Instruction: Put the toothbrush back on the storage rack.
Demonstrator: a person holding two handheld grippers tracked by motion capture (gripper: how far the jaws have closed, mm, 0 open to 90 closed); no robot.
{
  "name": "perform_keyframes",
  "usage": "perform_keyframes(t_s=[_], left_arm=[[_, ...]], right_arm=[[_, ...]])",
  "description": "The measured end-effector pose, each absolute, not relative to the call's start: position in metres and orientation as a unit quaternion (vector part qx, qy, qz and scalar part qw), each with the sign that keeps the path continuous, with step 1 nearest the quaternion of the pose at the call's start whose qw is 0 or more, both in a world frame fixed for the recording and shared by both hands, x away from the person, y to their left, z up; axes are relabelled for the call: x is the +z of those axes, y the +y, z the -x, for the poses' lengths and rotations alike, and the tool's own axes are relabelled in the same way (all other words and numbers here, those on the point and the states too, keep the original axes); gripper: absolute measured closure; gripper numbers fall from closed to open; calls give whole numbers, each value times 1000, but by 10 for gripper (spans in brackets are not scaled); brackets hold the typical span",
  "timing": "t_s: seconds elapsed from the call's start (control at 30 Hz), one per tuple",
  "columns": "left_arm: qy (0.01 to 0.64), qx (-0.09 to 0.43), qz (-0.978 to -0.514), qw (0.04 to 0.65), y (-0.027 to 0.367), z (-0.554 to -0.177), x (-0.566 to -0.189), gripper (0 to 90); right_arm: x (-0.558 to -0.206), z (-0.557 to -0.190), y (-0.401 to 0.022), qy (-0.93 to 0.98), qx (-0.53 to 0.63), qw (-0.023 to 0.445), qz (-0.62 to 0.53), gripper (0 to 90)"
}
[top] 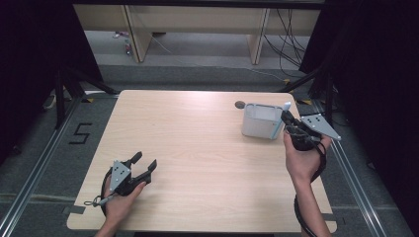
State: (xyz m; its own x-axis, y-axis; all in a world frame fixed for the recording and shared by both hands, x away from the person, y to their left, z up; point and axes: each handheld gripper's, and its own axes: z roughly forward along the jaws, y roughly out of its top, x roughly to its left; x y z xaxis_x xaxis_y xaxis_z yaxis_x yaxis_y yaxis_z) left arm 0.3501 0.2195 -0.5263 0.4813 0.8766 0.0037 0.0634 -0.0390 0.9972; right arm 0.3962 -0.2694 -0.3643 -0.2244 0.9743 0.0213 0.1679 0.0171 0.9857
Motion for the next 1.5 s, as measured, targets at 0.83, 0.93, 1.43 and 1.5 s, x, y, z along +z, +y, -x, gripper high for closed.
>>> perform_keyframes(t_s=[0.83,0.93,1.43,1.5], left_arm=[[378,347,-639,573,220,-349,-525,350],[377,347,-639,574,219,-350,-525,351],[377,348,-639,573,219,-350,-525,351],[377,348,-639,573,219,-350,-525,351]], right_arm=[[-346,-418,-283,573,508,424,-484,865],[-345,-420,-284,573,506,422,-487,865],[-337,-432,-287,567,504,433,-487,865],[-336,-433,-288,565,504,434,-488,865]])
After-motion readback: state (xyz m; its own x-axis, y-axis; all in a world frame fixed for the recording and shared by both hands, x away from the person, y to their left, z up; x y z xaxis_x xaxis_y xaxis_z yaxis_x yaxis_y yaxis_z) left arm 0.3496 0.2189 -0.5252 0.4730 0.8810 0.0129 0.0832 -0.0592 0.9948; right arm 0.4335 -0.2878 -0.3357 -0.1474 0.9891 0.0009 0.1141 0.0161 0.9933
